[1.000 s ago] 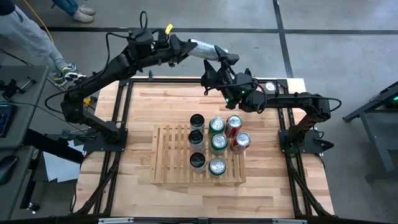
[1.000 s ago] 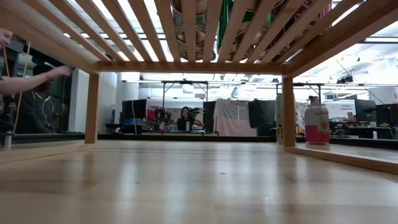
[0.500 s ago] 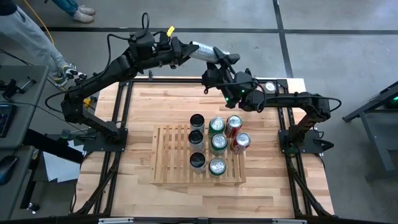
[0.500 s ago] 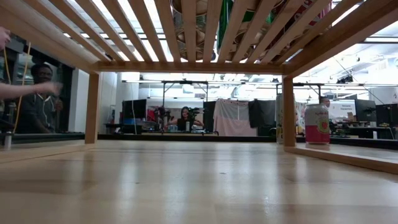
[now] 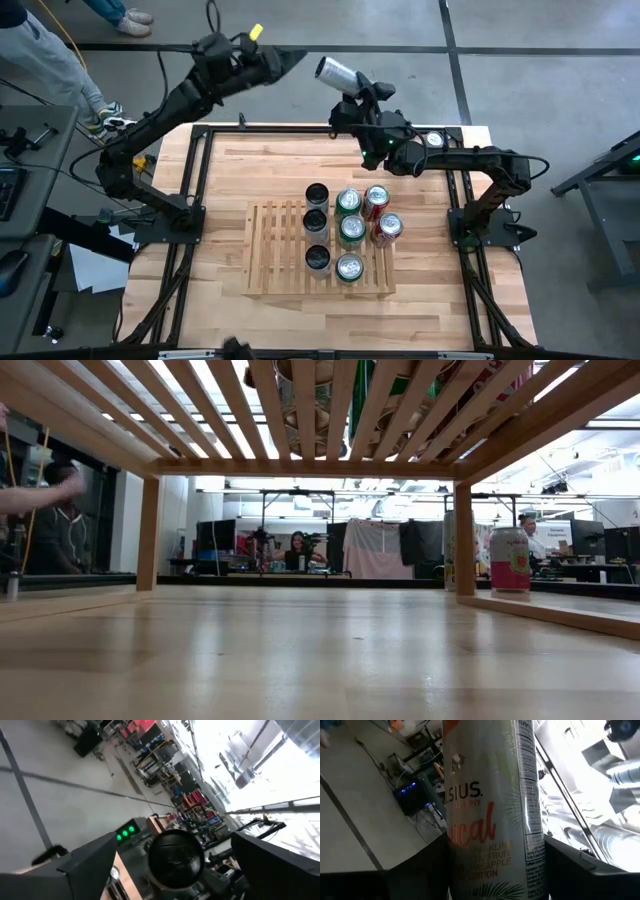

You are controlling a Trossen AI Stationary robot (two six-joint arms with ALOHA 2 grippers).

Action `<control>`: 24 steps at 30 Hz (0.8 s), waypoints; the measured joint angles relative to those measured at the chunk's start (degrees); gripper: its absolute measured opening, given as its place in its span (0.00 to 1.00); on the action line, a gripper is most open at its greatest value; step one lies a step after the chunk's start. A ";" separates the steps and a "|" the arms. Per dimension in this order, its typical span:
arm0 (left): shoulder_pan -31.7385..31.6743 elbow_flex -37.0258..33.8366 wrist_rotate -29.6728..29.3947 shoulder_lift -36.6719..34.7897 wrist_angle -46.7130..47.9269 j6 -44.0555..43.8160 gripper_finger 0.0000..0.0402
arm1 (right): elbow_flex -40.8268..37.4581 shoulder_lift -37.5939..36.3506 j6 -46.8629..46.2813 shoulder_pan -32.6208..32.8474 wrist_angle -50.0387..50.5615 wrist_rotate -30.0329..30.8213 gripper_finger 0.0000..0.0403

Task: Place canned beverage on shelf
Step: Put the left white-yellow soda can on the shelf

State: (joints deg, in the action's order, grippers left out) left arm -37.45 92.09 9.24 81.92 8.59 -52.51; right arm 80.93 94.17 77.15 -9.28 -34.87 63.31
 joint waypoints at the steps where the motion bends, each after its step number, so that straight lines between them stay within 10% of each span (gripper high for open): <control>1: -1.34 -0.01 1.05 -0.20 -0.12 1.03 0.96 | 0.00 -0.09 -0.69 -0.17 -0.07 0.15 0.58; 8: -9.32 -0.08 16.00 -1.47 4.04 17.56 0.96 | 0.20 -3.30 -24.28 -0.83 12.97 -7.00 0.58; 14: -9.57 -0.10 20.71 -4.65 14.50 32.36 0.96 | 9.24 -4.13 -67.19 -7.70 45.75 -41.66 0.58; 24: -5.70 -6.05 22.24 -15.39 19.14 46.13 0.97 | 11.80 -0.70 -87.41 -16.36 37.18 -78.33 0.58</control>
State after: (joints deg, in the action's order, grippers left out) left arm -43.15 86.03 31.47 66.53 27.74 -6.38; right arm 92.73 93.47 -10.25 -25.63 2.30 -15.03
